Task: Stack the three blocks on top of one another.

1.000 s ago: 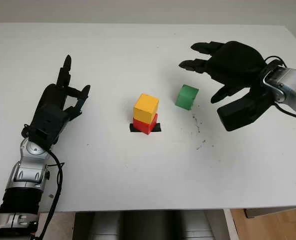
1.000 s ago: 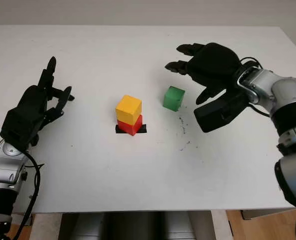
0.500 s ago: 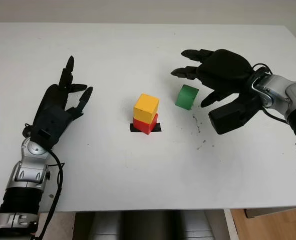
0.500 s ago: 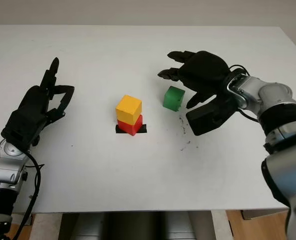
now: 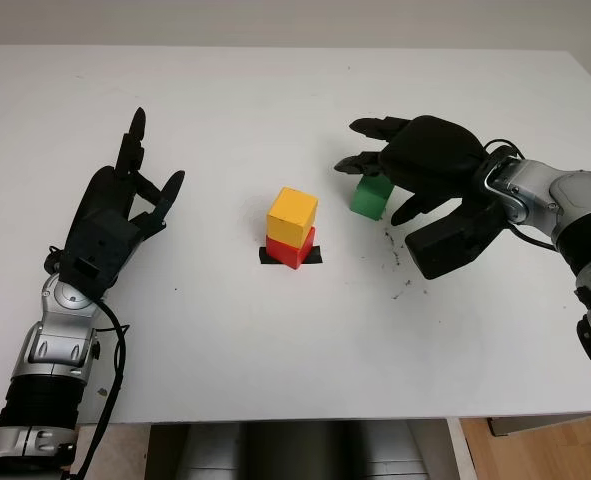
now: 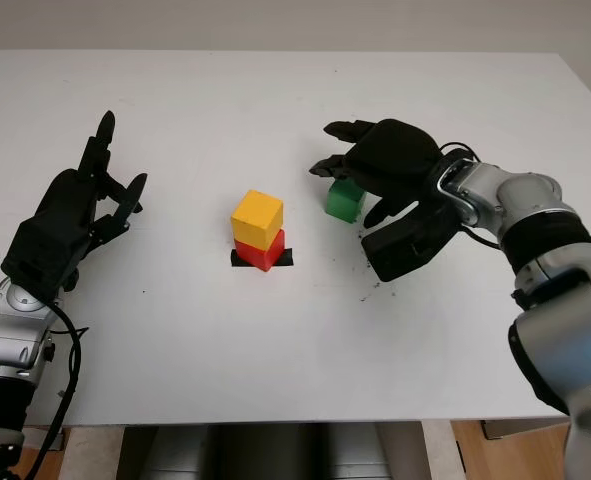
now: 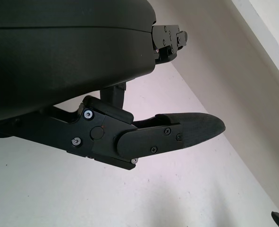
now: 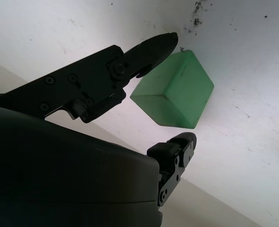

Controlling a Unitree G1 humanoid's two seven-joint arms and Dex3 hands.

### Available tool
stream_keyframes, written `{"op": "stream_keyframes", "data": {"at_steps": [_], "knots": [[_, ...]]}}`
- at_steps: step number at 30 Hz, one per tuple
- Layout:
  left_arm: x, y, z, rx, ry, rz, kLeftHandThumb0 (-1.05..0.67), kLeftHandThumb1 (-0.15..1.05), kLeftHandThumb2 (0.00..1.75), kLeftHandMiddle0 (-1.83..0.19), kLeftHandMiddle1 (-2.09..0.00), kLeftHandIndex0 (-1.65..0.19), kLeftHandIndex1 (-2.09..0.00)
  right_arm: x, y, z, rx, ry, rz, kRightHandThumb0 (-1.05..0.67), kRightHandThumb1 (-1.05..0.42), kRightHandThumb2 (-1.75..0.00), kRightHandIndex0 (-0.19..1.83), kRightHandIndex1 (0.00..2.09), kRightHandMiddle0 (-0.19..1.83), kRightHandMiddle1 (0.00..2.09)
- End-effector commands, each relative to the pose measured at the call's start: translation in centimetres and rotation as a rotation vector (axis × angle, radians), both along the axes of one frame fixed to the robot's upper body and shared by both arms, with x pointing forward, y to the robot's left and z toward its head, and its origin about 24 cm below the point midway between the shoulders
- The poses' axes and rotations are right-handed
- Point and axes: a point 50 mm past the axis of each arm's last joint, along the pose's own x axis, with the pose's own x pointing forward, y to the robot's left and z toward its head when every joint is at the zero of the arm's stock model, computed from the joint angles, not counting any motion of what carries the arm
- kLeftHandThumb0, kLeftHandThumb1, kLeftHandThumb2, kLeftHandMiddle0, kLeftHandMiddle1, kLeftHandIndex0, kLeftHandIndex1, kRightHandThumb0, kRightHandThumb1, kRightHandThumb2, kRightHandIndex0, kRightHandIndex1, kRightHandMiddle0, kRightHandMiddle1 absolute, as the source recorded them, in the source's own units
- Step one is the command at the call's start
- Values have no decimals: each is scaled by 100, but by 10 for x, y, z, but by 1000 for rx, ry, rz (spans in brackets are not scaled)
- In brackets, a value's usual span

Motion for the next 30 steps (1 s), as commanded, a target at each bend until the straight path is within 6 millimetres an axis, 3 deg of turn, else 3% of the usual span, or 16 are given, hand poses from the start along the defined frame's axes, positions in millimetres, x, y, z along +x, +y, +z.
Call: {"op": "stream_keyframes", "data": {"at_steps": [1, 9, 11, 12, 13, 15, 17, 19, 23, 30], "knots": [[-4, 4, 1, 5, -13, 7, -74, 105, 56, 12, -209, 14, -5, 2, 3, 8, -7, -32, 15, -45, -82, -6, 17, 7, 56, 14], [-5, 3, 0, 15, -12, 5, -73, 105, 58, 17, -209, 13, -6, 2, 1, 6, -24, -84, 40, -41, -85, -6, 23, 8, 75, 21], [-5, 3, -1, 38, -6, 5, -73, 105, 57, 19, -199, 12, -6, 2, 1, 6, -19, -98, 49, -39, -86, -6, 26, 9, 81, 24], [-5, 3, -1, 55, -4, 8, -75, 105, 60, 19, -107, 13, -4, 1, 1, 6, -14, -104, 55, -38, -87, -7, 27, 9, 85, 26], [-5, 3, -1, 67, -3, 10, -74, 105, 60, 10, -50, 12, -4, 1, 1, 7, -10, -108, 59, -37, -89, -7, 30, 9, 88, 30], [-5, 3, -2, 73, 2, 10, -74, 105, 59, 8, -18, 12, -4, 1, 0, 7, -20, -121, 64, -37, -90, -6, 31, 8, 88, 37], [-5, 3, -2, 73, 6, 10, -74, 105, 59, 1, -12, 11, -5, 2, 0, 8, -37, -133, 68, -38, -92, -6, 34, 6, 73, 72], [-5, 3, -2, 76, 8, 8, -73, 105, 59, 1, -9, 11, -5, 2, 0, 9, -50, -147, 73, -39, -91, -5, 36, 6, 65, 91], [-5, 3, -2, 79, 16, 0, -73, 105, 59, 14, -2, 11, -5, 2, -1, 11, -75, -169, 74, -39, -90, -5, 39, 7, 63, 96], [-5, 2, -3, 66, 24, -6, -73, 105, 59, 18, -3, 12, -5, 3, -3, 14, -77, -157, 51, -40, -89, -5, 40, 7, 63, 94]]}}
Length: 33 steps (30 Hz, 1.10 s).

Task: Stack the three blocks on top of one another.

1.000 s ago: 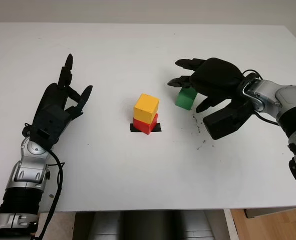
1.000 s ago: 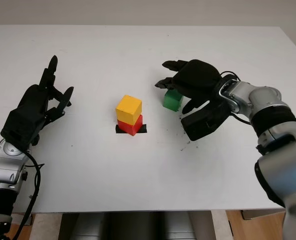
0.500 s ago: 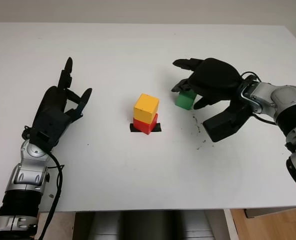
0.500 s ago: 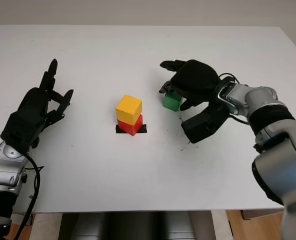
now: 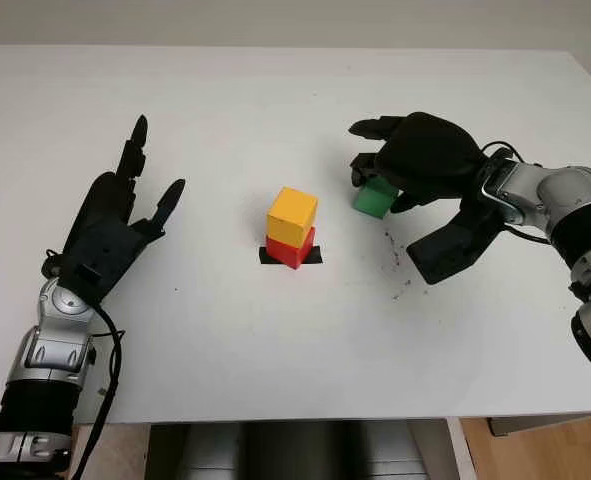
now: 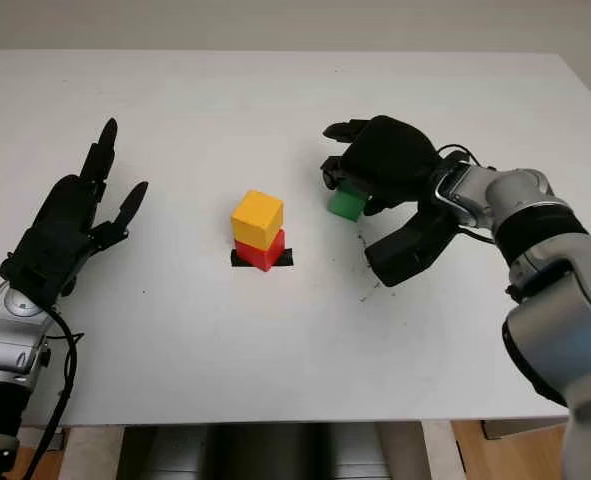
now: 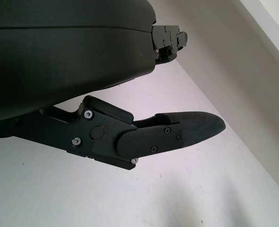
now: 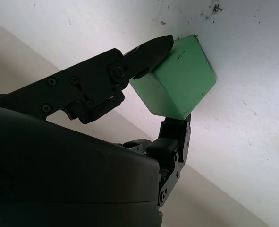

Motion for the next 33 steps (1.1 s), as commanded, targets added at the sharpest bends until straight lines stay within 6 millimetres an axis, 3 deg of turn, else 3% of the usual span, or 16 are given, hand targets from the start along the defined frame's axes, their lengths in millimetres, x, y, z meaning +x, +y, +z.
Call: {"op": "stream_keyframes", "data": {"at_steps": [1, 8, 9, 10, 12, 13, 16, 19, 20, 21, 23, 25, 27, 28, 31, 33], "knots": [[-2, 0, 0, 13, -1, -1, -74, 105, 59, 17, -3, 12, -5, 1, -5, 12, 14, -27, -19, -39, -89, -5, 40, 7, 64, 93], [-3, 0, 0, 12, -27, 5, -74, 105, 59, 2, -18, 11, -6, 2, -12, 21, 287, 16, -107, -37, -88, -5, 41, 6, 68, 91], [-3, 0, 0, 0, -33, 4, -74, 105, 59, 12, -118, 10, -5, 3, -13, 24, 350, 20, -119, -38, -89, -5, 39, 5, 67, 92], [-4, 1, 0, -11, -38, 5, -74, 105, 59, 14, -163, 10, -5, 3, -13, 28, 454, 38, -129, -38, -89, -5, 38, 5, 66, 93], [-4, 1, 0, -26, -42, 5, -74, 105, 59, 18, -197, 11, -5, 2, -13, 33, 650, 89, -131, -32, -88, -5, 36, 4, 62, 101], [-4, 1, -1, -29, -41, 6, -75, 105, 59, 19, -159, 11, -5, 2, -13, 34, 725, 120, -131, -32, -88, -5, 34, 4, 55, 111], [-4, 0, -1, -26, -43, 10, -75, 105, 60, 17, -115, 11, -5, 1, -13, 35, 878, 202, -128, -32, -91, -6, 31, 4, 45, 130], [-4, -1, -2, -25, -48, 6, -74, 105, 60, 19, -141, 12, -4, 0, -11, 36, 945, 256, -132, -34, -93, -6, 28, 3, 39, 138], [-4, -1, -2, -23, -47, 5, -74, 105, 60, 19, -98, 12, -4, -1, -9, 36, 964, 270, -128, -34, -94, -6, 26, 3, 36, 141], [-4, -1, -2, -19, -48, 6, -75, 105, 61, 19, -117, 12, -5, -3, -8, 36, 984, 284, -122, -35, -94, -6, 26, 3, 35, 143], [-4, -1, -3, -18, -48, 9, -76, 105, 61, 19, -88, 11, -5, -5, -6, 36, 1017, 306, -112, -36, -95, -6, 25, 3, 34, 145], [-4, -1, -3, -19, -49, 9, -76, 105, 60, 19, -161, 11, -5, -8, -4, 37, 1052, 338, -108, -37, -95, -6, 25, 3, 32, 146], [-4, -1, -3, -24, -49, 8, -75, 105, 60, 19, -172, 11, -5, -10, -2, 37, 1088, 380, -107, -37, -96, -6, 22, 3, 29, 149], [-4, -1, -3, -28, -44, 4, -75, 105, 60, 19, -92, 11, -5, -11, -1, 37, 1105, 399, -107, -40, -96, -6, 22, 3, 29, 150], [-5, -1, -3, -32, -35, 7, -76, 105, 60, 3, -31, 13, -5, -16, 5, 37, 1216, 505, -99, -39, -98, -6, 20, 2, 25, 154], [-5, -1, -3, -33, -35, 8, -76, 105, 59, 12, -154, 12, -5, -21, 11, 36, 1317, 611, -88, -37, -100, -6, 17, 2, 18, 161]]}}
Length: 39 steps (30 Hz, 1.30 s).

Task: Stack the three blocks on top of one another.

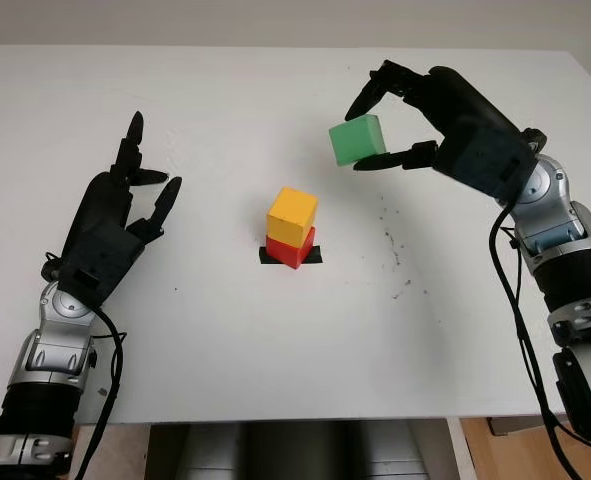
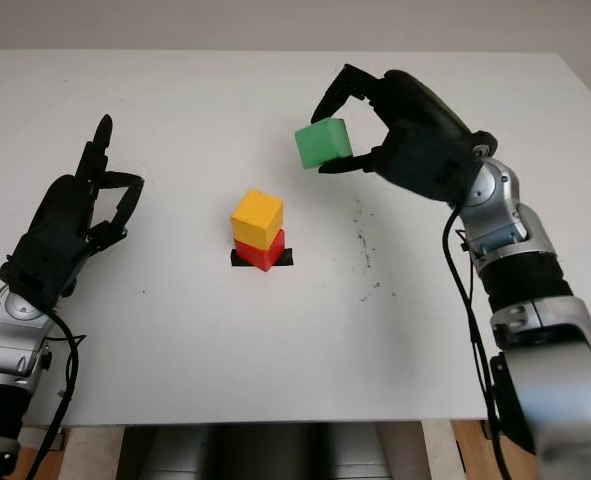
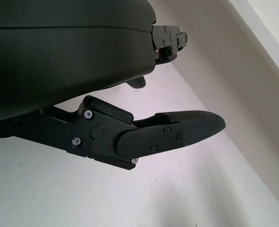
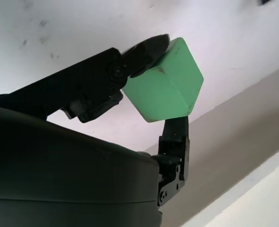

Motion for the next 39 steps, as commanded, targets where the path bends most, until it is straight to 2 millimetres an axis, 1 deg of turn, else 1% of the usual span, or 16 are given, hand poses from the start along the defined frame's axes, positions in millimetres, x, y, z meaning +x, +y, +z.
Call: {"op": "stream_keyframes", "data": {"at_steps": [1, 2, 5, 8, 19, 20, 24, 27, 28, 29, 30, 31, 33, 34, 36, 39], "knots": [[-2, -2, -1, -7, -2, -5, -76, 105, 60, 16, -109, 13, -4, -7, 6, 2, 113, 50, 46, -35, -102, -6, 13, 1, 13, 165], [-2, -2, -1, -5, -2, -5, -76, 105, 60, 18, -107, 14, -4, -9, 9, 2, 151, 83, 57, -34, -103, -6, 12, 1, 12, 168], [-1, -2, 0, -8, -20, -1, -75, 105, 59, 19, -170, 12, -5, -18, 18, 3, 280, 185, 103, -36, -104, -8, 6, 1, 7, 176], [-1, -2, 0, -25, -27, -1, -75, 105, 59, 19, -202, 11, -6, -25, 24, 2, 402, 270, 148, -38, -105, -12, 0, 1, 0, 186], [0, -6, 2, -24, -51, 6, -76, 105, 60, 16, -209, 13, -5, -44, 48, -7, 610, 434, 210, -42, -105, -14, 1, 4, -4, 202], [0, -7, 2, -20, -54, 6, -76, 105, 61, 18, -153, 12, -6, -44, 50, -8, 618, 440, 216, -42, -105, -13, 3, 5, -3, 202], [-1, -7, 3, -10, -73, 3, -77, 105, 63, 14, -199, 15, -5, -45, 56, -15, 631, 489, 226, -44, -105, -10, 3, 6, 0, 201], [-1, -7, 4, -6, -90, 4, -77, 105, 65, 10, -208, 17, -4, -46, 59, -20, 639, 510, 224, -44, -105, -8, 6, 7, 3, 197], [-1, -8, 4, -7, -96, 3, -75, 105, 65, 16, -123, 17, -3, -47, 60, -22, 639, 512, 227, -44, -105, -8, 6, 7, 4, 196], [-1, -8, 4, -12, -100, -1, -75, 105, 65, 17, -94, 18, -3, -47, 60, -24, 633, 515, 233, -44, -105, -8, 6, 7, 5, 195], [-2, -8, 4, -15, -103, -4, -77, 105, 65, 18, -153, 18, -2, -47, 60, -26, 628, 516, 237, -45, -105, -7, 6, 6, 5, 194], [-2, -8, 3, -22, -102, -10, -80, 105, 66, 19, -145, 18, -3, -46, 61, -28, 616, 520, 240, -46, -105, -7, 5, 6, 6, 194], [-2, -10, 4, -34, -106, -22, -80, 105, 66, 15, -50, 19, -2, -46, 62, -34, 607, 535, 245, -47, -105, -7, 4, 5, 7, 193], [-3, -11, 3, -61, -93, -39, -80, 105, 66, 10, -72, 18, -3, -45, 63, -37, 609, 545, 245, -48, -104, -6, 3, 5, 7, 193], [-3, -14, 4, -83, -78, -54, -80, 105, 65, 17, -24, 19, -1, -44, 64, -41, 611, 559, 238, -49, -103, -6, 4, 5, 9, 194], [-4, -16, 6, -70, -76, -48, -79, 105, 65, 19, -3, 18, -2, -42, 66, -49, 619, 565, 224, -49, -102, -5, 5, 6, 11, 194]]}}
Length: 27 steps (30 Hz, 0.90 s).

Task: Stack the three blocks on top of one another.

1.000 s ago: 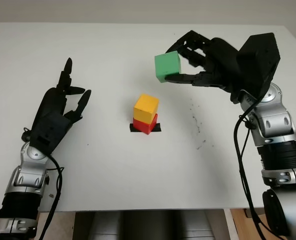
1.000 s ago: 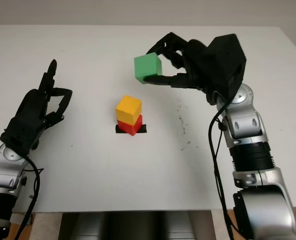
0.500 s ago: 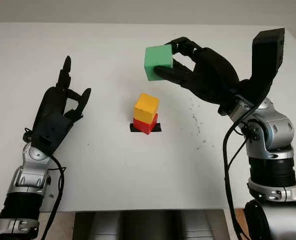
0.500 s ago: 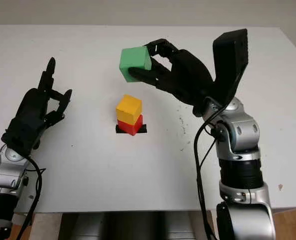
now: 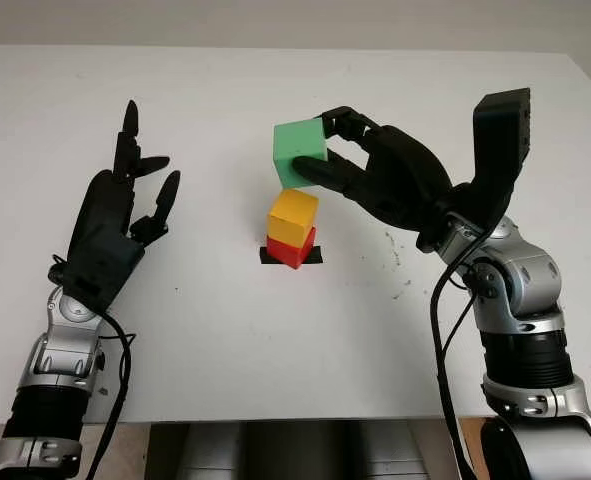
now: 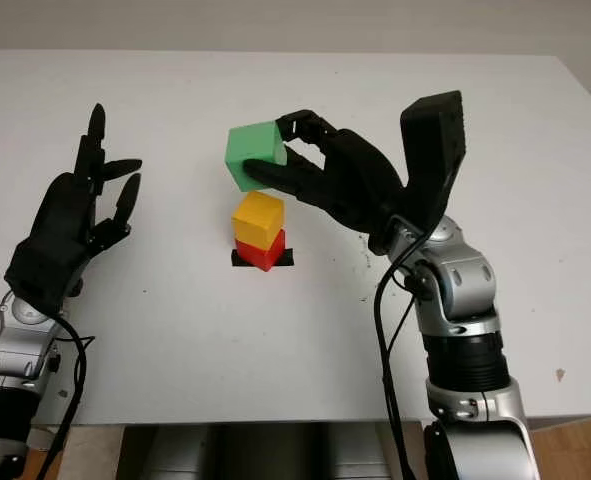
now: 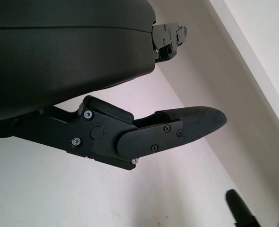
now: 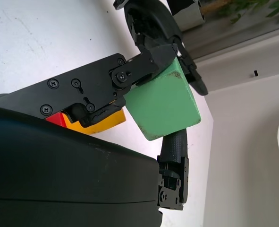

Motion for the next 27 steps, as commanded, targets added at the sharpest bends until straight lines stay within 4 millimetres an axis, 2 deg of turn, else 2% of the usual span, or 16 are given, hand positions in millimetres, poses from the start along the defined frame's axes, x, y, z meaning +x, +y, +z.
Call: {"op": "stream_keyframes", "data": {"at_steps": [1, 2, 3, 4, 9, 14, 16, 17, 19, 22, 27], "knots": [[-2, -1, 3, 10, -11, 3, -79, 105, 65, 19, -1, 17, -2, 1, 1, -6, 4, -6, -13, -48, -102, -5, 6, 6, 12, 193], [-2, -1, 3, 16, -16, 9, -79, 105, 65, 19, -1, 17, -3, 2, 1, -8, 2, -3, -16, -48, -102, -5, 6, 6, 12, 193], [-2, -1, 3, 18, -22, 13, -79, 105, 65, 2, -10, 16, -4, 2, 2, -11, 3, 1, -20, -48, -102, -5, 6, 6, 12, 192], [-2, -1, 3, 23, -28, 15, -79, 105, 65, 1, -11, 16, -4, 2, 2, -13, 4, 3, -22, -47, -102, -5, 6, 6, 12, 192], [-2, 1, 2, 36, -37, 22, -79, 105, 65, 12, -5, 15, -5, 3, 4, -22, 14, 9, -25, -45, -103, -6, 12, 9, 12, 194], [-2, 2, 2, 49, -31, 24, -79, 105, 65, 16, -4, 16, -5, 3, 5, -28, 10, 11, -29, -45, -104, -6, 5, 5, 8, 194], [-2, 2, 2, 53, -28, 27, -79, 105, 66, 17, -4, 16, -5, 4, 6, -29, 6, 15, -34, -45, -104, -6, 5, 5, 7, 194], [-2, 1, 2, 49, -25, 23, -79, 105, 66, 8, -9, 16, -5, 4, 6, -29, 5, 17, -36, -45, -104, -6, 5, 5, 7, 195], [-1, 1, 1, 48, -25, 17, -79, 105, 66, 8, -8, 17, -5, 4, 6, -29, 8, 19, -33, -45, -104, -6, 6, 6, 7, 195], [-1, 1, 1, 50, -13, 16, -80, 105, 66, 17, -4, 17, -5, 4, 7, -28, 18, 22, -23, -45, -104, -5, 5, 5, 7, 192], [-1, 1, 0, 57, -2, 18, -81, 105, 68, 19, 0, 18, -5, 2, 8, -27, 17, 23, -11, -44, -104, -6, 5, 5, 8, 190]]}}
